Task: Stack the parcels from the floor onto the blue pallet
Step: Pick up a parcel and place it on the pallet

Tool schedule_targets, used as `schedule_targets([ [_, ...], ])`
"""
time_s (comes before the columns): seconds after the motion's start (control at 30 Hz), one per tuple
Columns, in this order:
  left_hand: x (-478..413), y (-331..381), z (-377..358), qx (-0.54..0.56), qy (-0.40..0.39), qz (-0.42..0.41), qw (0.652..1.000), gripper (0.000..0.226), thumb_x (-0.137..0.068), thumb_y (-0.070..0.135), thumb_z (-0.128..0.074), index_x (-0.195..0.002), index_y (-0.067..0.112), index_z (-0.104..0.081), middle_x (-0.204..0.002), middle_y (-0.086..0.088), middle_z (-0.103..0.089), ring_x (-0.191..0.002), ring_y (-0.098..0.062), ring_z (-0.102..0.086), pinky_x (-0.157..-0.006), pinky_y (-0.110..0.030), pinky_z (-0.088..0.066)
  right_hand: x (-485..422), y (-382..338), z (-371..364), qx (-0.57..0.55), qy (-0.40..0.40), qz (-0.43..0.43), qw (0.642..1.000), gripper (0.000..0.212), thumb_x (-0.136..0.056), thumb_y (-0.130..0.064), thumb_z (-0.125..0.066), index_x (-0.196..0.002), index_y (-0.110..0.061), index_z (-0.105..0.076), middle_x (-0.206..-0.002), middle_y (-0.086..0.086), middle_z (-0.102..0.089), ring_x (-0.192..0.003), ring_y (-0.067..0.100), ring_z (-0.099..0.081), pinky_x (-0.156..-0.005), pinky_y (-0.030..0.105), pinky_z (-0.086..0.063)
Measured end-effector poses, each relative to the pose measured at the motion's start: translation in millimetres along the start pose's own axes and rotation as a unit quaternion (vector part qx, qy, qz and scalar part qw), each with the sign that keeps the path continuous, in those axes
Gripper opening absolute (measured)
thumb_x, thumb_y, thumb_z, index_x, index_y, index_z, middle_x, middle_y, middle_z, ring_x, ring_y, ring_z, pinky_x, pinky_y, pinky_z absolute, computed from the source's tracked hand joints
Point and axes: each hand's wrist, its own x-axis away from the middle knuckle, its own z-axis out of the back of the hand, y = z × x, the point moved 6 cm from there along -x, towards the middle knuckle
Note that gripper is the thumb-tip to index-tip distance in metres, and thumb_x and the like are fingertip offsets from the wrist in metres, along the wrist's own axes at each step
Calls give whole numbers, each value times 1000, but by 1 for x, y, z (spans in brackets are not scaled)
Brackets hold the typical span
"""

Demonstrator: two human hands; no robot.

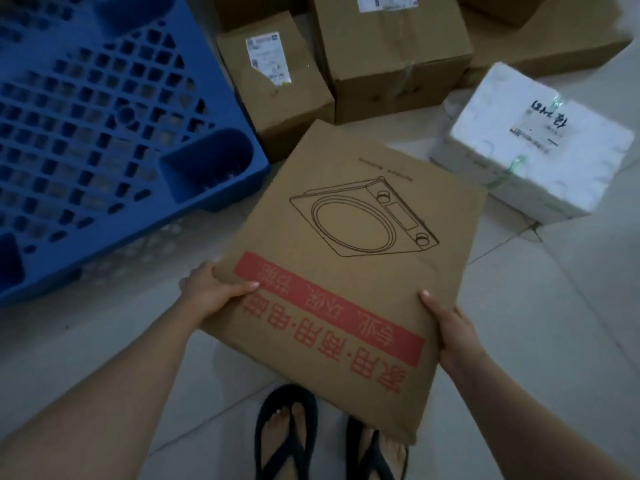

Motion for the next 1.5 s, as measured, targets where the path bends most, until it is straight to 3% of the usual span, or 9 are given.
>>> schedule_targets([
  [0.2, 151, -18, 74, 127, 0, 65, 990, 59, -49, 51, -86, -87, 24, -51, -90, 6, -60, -76, -8, -56, -54, -25, -41, 122, -78, -10, 60, -41, -13, 997, 42, -81, -14, -69, -122, -8, -59, -115, 19, -67, -97, 35, -67, -79, 45, -57],
  [0.37, 255, 27, 144, 173, 16, 60, 983, 57, -52, 45, -87, -90, 19, -53, -87, 5, -61, -77, -11, -58, -54, -26, -42, 231, -164, -11, 121, -33, 0, 992, 47, -74, -19, -77, -116, -11, -57, -106, 18, -68, -76, 29, -73, -58, 38, -58],
  [0.67, 326, 46, 258, 324, 147, 60, 933, 55, -62, 34, -85, -101, 17, -51, -96, -2, -59, -81, -19, -58, -68, -32, -47, 327, -299, -164, 243, -140, 91, 956, 46, -79, -23, -72, -122, -16, -57, -101, 15, -72, -87, 32, -71, -75, 44, -58],
  [1.03, 165, -51, 407, 379, 204, 93, 898, 47, -69, 34, -81, -99, 13, -52, -101, -9, -63, -78, -18, -58, -61, -32, -44, 270, -242, -449, 341, -170, 188, 905, 48, -81, -21, -71, -124, -16, -51, -99, -1, -65, -80, 12, -65, -48, 15, -51],
  [1.13, 64, -66, 453, 366, 207, 90, 903, 49, -72, 38, -77, -108, 15, -52, -115, -11, -63, -86, -21, -58, -70, -35, -48, 215, -227, -555, 379, -174, 232, 879, 47, -85, -24, -66, -129, -26, -46, -117, 2, -63, -90, 12, -63, -68, 23, -52],
  [1.2, -8, -71, 475, 327, 171, 90, 925, 66, -76, 35, -75, -132, 17, -45, -137, -11, -51, -112, -29, -54, -90, -44, -47, 174, -216, -625, 399, -159, 251, 868, 62, -88, -25, -63, -138, -29, -27, -121, 1, -57, -89, 15, -61, -72, 26, -52],
  [1.3, -87, -89, 476, 309, 72, 143, 938, 99, -77, 33, -74, -151, 13, -11, -156, -9, -22, -140, -31, -27, -113, -46, -28, 118, -180, -681, 383, -90, 156, 906, 88, -88, -23, -63, -151, -14, -2, -146, 6, -37, -117, 35, -53, -87, 41, -53],
  [1.37, -112, -102, 465, 321, 18, 177, 930, 103, -77, 37, -73, -152, 12, -6, -158, -10, -18, -142, -33, -24, -114, -49, -26, 94, -150, -683, 373, -45, 74, 924, 94, -89, -25, -63, -151, -17, 7, -158, 10, -15, -141, 35, -27, -110, 48, -32],
  [1.5, -128, -114, 450, 375, 29, 266, 887, 93, -80, 38, -70, -150, 17, -12, -153, -12, -28, -135, -35, -34, -104, -53, -38, 79, -118, -669, 409, -18, 3, 912, 97, -86, -35, -65, -151, -19, 4, -154, 11, -25, -136, 36, -32, -108, 54, -31],
])
